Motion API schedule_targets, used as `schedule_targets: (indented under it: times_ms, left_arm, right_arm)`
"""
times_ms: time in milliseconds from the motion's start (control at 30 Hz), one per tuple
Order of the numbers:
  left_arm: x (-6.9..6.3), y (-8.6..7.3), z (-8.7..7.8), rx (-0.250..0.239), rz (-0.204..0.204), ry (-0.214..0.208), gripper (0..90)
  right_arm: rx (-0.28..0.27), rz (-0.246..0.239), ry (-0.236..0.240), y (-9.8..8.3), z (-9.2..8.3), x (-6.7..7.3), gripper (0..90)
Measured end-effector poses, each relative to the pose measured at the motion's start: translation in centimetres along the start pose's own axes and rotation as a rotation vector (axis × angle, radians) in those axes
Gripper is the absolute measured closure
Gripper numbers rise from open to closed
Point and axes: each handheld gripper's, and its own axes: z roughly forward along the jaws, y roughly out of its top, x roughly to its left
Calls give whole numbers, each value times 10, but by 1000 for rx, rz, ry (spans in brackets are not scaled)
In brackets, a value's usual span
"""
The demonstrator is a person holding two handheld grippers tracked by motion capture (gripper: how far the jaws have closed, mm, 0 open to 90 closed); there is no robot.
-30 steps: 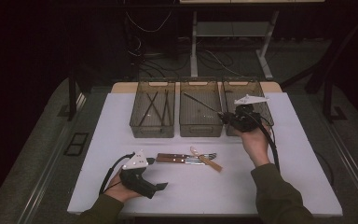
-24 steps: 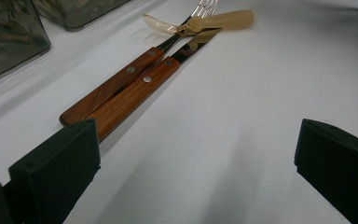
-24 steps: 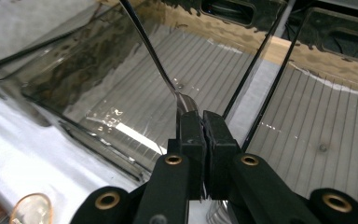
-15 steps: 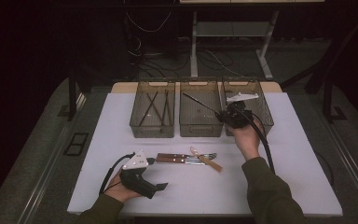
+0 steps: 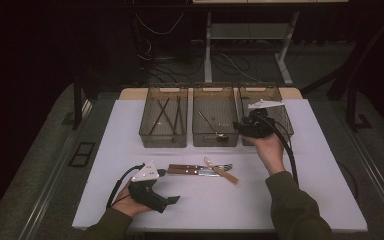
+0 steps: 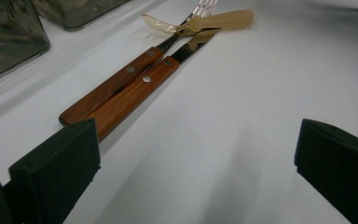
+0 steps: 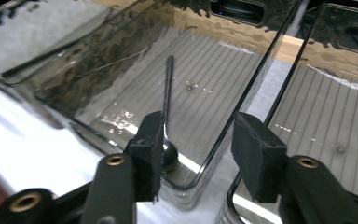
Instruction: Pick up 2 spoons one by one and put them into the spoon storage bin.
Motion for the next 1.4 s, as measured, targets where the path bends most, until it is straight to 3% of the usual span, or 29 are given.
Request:
schedule_targets:
  times_ms: [467,700,1033,1133,1400]
  left_arm:
    - [0,0,0,3,0,1,0]
    - [0,0,0,6,0,1,0]
    - [0,0,0,7,1,4,0]
    - [0,0,0,8,-4,5,0]
    - [1,0,1,5,-1,4,0]
  right_arm:
    - [-6,-39,114,-18,-32,-4,393]
    - [12,-56,171,-38,-43,0,371]
    - [75,-67,261,-74,-48,6,371]
    - [87,-94,273,-84,-48,11,373]
    - [138,-129,331,-96,-37,27,420]
